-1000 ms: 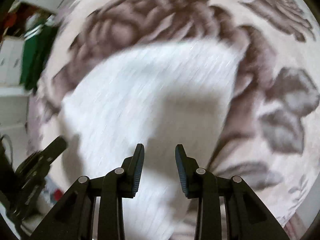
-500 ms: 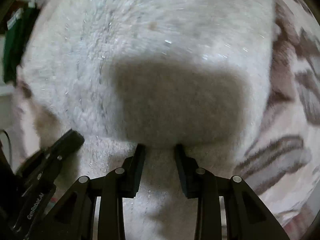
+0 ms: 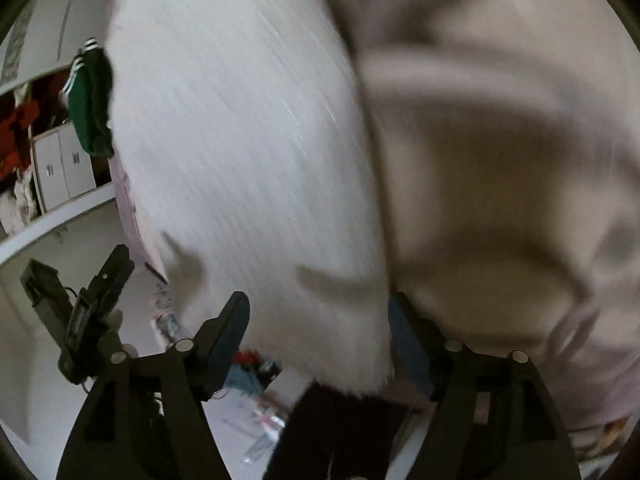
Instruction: Fold large clothes
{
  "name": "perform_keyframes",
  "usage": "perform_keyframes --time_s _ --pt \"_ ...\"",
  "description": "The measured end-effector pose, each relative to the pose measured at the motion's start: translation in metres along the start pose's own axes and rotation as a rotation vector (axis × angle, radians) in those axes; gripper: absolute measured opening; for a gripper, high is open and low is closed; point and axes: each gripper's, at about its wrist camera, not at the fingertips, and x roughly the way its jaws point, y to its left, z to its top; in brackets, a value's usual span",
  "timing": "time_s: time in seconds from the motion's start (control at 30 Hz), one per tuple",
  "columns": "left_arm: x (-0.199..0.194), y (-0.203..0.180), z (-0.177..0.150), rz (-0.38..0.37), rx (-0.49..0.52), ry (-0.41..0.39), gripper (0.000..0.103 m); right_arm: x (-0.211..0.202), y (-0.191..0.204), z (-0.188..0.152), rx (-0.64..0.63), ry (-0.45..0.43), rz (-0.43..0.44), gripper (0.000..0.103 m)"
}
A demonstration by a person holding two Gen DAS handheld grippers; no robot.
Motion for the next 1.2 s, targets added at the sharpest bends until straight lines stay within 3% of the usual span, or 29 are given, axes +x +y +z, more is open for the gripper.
perform_keyframes --time_s 0.13,0.2,0.27,0.33,0.37,0.4,0.5,0.53,0.57,0.63,0.8,0.93,1.03,1.2 --pt "0.04 0.02 -0.018 -0.17 -0.032 0.148 0.101 0.039 -0.031 -0.025 0.069 0.0 0.058 0.079" --pt "0.068 0.027 -0.02 -0.3 -0.044 0.238 0.1 0.059 -0.048 -0.032 0.109 0.012 0.115 0.079" --pt "0.078 0.032 -0.018 -0.368 -0.036 0.228 0.099 0.077 -0.057 -0.037 0.138 0.018 0.176 0.079" --pt "0.076 0.035 -0.016 -0.422 -0.022 0.198 0.082 0.09 -0.064 -0.042 0.164 0.034 0.25 0.079" --pt "0.073 0.035 -0.015 -0.472 -0.012 0.187 0.041 0.095 -0.065 -0.044 0.176 0.033 0.269 0.08" --pt "0.07 0.035 -0.015 -0.503 -0.006 0.192 0.028 0.099 -0.066 -0.046 0.194 0.019 0.288 0.08" --pt "0.058 0.038 -0.015 -0.548 0.012 0.169 0.023 0.109 -0.061 -0.057 0.214 -0.032 0.311 0.079" --pt "0.053 0.039 -0.014 -0.566 0.014 0.168 0.023 0.112 -0.059 -0.062 0.214 -0.049 0.313 0.07" --pt "0.047 0.039 -0.011 -0.587 0.012 0.168 0.022 0.118 -0.051 -0.065 0.222 -0.063 0.316 0.053" --pt "0.031 0.04 -0.006 -0.629 0.005 0.158 0.021 0.118 -0.049 -0.075 0.26 -0.094 0.391 0.04" --pt "-0.019 0.038 0.021 -0.737 -0.036 0.075 0.02 0.058 -0.032 -0.115 0.27 -0.18 0.49 0.033" --pt "-0.049 0.019 0.061 -0.809 -0.044 -0.005 0.02 0.0 -0.001 -0.124 0.211 -0.254 0.548 0.031" --pt "-0.06 0.0 0.095 -0.853 -0.025 -0.056 0.02 -0.072 -0.001 -0.107 0.176 -0.3 0.597 0.031" --pt "-0.059 -0.039 0.17 -0.842 0.053 -0.143 0.02 -0.138 0.018 -0.053 0.132 -0.346 0.638 0.03"
